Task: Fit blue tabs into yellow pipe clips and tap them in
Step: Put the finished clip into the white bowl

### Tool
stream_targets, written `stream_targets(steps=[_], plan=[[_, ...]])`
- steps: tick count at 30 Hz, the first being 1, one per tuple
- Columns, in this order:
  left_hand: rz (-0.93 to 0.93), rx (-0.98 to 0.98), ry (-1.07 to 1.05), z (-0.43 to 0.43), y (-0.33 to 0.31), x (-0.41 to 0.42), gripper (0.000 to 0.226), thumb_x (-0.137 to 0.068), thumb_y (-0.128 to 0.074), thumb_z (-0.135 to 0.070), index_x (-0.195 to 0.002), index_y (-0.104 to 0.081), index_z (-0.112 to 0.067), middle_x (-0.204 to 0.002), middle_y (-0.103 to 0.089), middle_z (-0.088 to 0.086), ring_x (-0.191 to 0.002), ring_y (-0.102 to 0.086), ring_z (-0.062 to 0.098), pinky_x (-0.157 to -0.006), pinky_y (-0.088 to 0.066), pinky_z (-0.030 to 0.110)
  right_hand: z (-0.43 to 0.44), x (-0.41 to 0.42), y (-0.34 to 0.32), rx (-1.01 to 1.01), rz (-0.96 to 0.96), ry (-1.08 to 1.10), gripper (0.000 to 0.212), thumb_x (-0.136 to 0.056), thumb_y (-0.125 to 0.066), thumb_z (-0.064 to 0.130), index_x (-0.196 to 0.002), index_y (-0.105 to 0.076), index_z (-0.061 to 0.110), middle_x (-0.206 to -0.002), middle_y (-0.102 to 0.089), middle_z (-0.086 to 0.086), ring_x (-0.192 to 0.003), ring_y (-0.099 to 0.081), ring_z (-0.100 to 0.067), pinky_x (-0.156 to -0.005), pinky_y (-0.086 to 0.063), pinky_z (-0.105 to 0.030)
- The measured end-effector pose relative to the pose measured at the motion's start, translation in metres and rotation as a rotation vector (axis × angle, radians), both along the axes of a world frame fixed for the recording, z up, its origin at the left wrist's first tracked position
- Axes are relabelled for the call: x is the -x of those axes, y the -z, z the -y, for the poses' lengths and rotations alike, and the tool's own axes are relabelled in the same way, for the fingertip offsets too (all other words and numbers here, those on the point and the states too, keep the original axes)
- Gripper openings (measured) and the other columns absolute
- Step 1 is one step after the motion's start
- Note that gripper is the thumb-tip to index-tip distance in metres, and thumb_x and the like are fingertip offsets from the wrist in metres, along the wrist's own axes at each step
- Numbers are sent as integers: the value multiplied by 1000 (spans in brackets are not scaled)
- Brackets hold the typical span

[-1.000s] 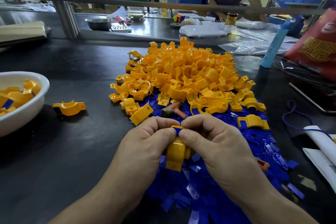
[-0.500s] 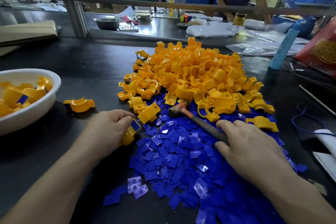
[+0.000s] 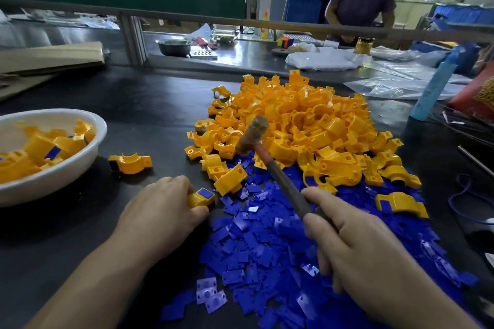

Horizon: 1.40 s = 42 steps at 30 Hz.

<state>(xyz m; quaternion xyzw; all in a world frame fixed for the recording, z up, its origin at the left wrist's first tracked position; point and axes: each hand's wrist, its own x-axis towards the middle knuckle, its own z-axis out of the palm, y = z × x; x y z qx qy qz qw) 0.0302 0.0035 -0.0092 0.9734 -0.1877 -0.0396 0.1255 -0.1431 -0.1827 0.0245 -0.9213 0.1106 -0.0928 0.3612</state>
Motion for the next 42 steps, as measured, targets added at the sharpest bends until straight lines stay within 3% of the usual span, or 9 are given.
stream_targets(steps=[4, 7, 13, 19, 23, 27, 34, 39, 42], plan=[[13, 13, 0, 0, 0, 0, 41, -79, -67, -56, -111, -59, -32, -91, -54, -13, -81, -54, 5, -72, -53, 30, -11, -2, 5, 150, 6, -33, 31, -96, -41, 43, -122, -30, 55, -83, -55, 17, -81, -52, 8, -64, -46, -18], [13, 20, 4, 0, 1, -1, 41, -80, -68, -54, -112, -59, -31, -93, -54, -12, -82, -55, 6, -69, -51, 27, -22, -5, 6, 265, 65, -67, 34, -96, -38, 43, -127, -25, 51, -96, -53, 15, -89, -54, -3, -76, -48, -22], [18, 29, 10, 0, 2, -1, 40, -81, -67, -54, -112, -60, -30, -94, -55, -10, -84, -56, 8, -75, -54, 30, -22, -12, 2, 359, -146, -120, 29, -100, -35, 41, -129, -34, 40, -112, -56, 10, -102, -54, -8, -92, -45, -30], [37, 30, 6, -1, 2, 1, 36, -81, -66, -53, -107, -61, -28, -96, -58, -7, -85, -58, 11, -77, -54, 33, -26, -13, -2, 298, 41, -55, 26, -96, -38, 43, -120, -31, 51, -95, -57, 13, -91, -52, -3, -77, -46, -21], [29, 29, 4, 1, -1, 2, 35, -82, -64, -54, -104, -61, -27, -94, -57, -7, -85, -58, 11, -79, -55, 35, -35, -23, 5, 366, -82, -121, 23, -100, -35, 39, -123, -34, 38, -99, -53, 9, -91, -55, -12, -83, -48, -32], [22, 30, 5, -1, -1, 2, 39, -82, -64, -53, -110, -60, -27, -100, -59, -6, -90, -58, 13, -79, -53, 34, -22, -17, 2, 326, -63, -67, 26, -98, -39, 41, -123, -37, 45, -103, -58, 12, -92, -55, -5, -81, -49, -24], [-1, 109, 7, -4, -9, 4, 37, -84, -62, -54, -113, -61, -30, -101, -60, -7, -90, -58, 11, -80, -54, 36, 7, -4, 9, 438, 82, 172, 36, -92, -49, 37, -126, -44, 46, -83, -51, 22, -69, -53, -1, -51, -39, -16], [277, 372, -115, -30, -36, -6, 31, -86, -58, -55, -104, -66, -31, -86, -64, -9, -77, -58, 13, -69, -49, 36, 32, -2, 16, 522, 18, 316, 33, -92, -49, 38, -125, -45, 39, -87, -48, 17, -70, -51, -4, -57, -48, -25], [452, 341, -199, -59, -55, -28, 32, -86, -55, -53, -87, -64, -23, -75, -61, 1, -72, -56, 27, -66, -48, 39, 42, -1, 17, 567, -35, 383, 37, -92, -47, 42, -129, -42, 37, -92, -43, 14, -75, -48, -7, -56, -46, -24]])
